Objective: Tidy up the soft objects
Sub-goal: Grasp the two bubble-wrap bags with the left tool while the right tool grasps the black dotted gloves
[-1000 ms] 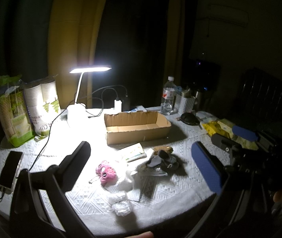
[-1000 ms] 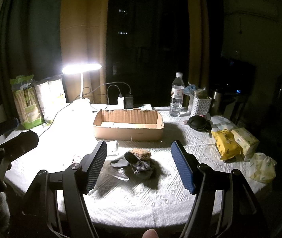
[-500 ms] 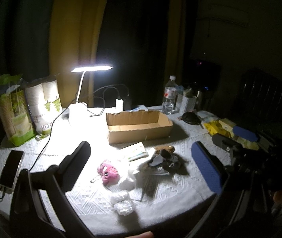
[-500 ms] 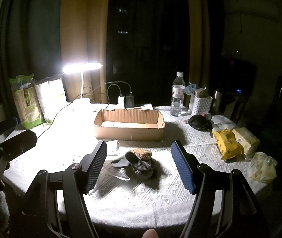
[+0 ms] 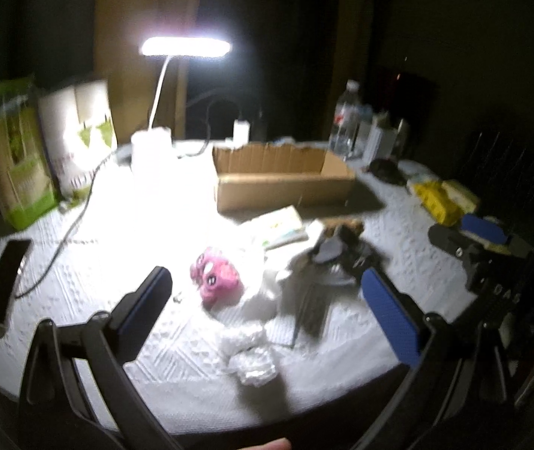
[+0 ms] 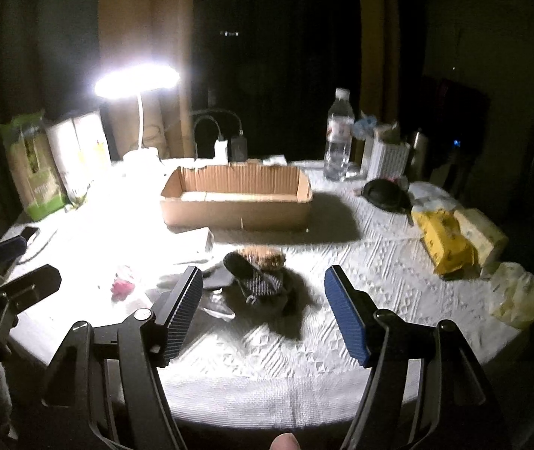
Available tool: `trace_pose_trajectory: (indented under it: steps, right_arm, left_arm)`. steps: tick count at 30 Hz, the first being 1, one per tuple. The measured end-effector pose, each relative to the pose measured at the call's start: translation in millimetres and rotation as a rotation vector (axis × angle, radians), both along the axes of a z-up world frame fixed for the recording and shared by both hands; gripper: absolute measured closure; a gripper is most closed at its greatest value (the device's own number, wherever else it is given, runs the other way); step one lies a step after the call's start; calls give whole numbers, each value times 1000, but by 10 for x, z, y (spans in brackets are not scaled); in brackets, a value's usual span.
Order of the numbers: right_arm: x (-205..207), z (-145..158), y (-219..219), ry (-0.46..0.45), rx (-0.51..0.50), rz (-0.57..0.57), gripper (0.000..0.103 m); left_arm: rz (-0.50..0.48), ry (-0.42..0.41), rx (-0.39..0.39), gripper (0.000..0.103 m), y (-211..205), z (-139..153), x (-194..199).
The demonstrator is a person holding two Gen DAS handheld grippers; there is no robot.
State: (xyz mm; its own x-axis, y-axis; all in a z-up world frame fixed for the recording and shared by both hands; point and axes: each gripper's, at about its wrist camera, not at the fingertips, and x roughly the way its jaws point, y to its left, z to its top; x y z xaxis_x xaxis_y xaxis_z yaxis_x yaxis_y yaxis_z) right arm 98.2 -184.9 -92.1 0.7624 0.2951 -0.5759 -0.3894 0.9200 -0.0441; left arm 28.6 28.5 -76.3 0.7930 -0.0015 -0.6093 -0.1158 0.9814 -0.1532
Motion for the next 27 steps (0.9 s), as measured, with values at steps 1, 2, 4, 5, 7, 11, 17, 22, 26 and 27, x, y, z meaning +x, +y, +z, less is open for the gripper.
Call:
trace_pose_trajectory:
  steps: [1,2,4,5,7,11,17,22,26,27]
  right_arm:
    - [16,-33,5,6,-4,1,32]
    - [57,-96,12,18,-9,4,32]
    - [110,-189,38,40,-17,5,33]
    - [127,-218,43,47,-19,6,32]
    - [196,-318,61,68,-30,13,32]
    - [344,-492,83,109,-45,18,32]
    - [632,-723,87,170,-37,28,32]
    - [920,-914,115,211,-40,26,32]
    - [1091,-1017,140,243,-20,38,32]
    - [1132,-1043,147,255,-9,44,32]
  left_arm:
    - [0,14,-3,1,11,-60,19]
    - [1,29,-5,1,23,-128,41]
    - [1,60,-8,2,36,-261,95]
    - [2,73,-10,2,49,-317,109]
    - [0,107,-18,2,78,-446,166]
    - [-16,201,-60,2,135,-772,306]
    - [-38,290,-54,2,135,-1071,393]
    - [-58,327,-47,17,92,-1170,454]
    - [-49,327,-15,34,73,-1158,445]
    - [-48,326,-11,41,68,-1154,447]
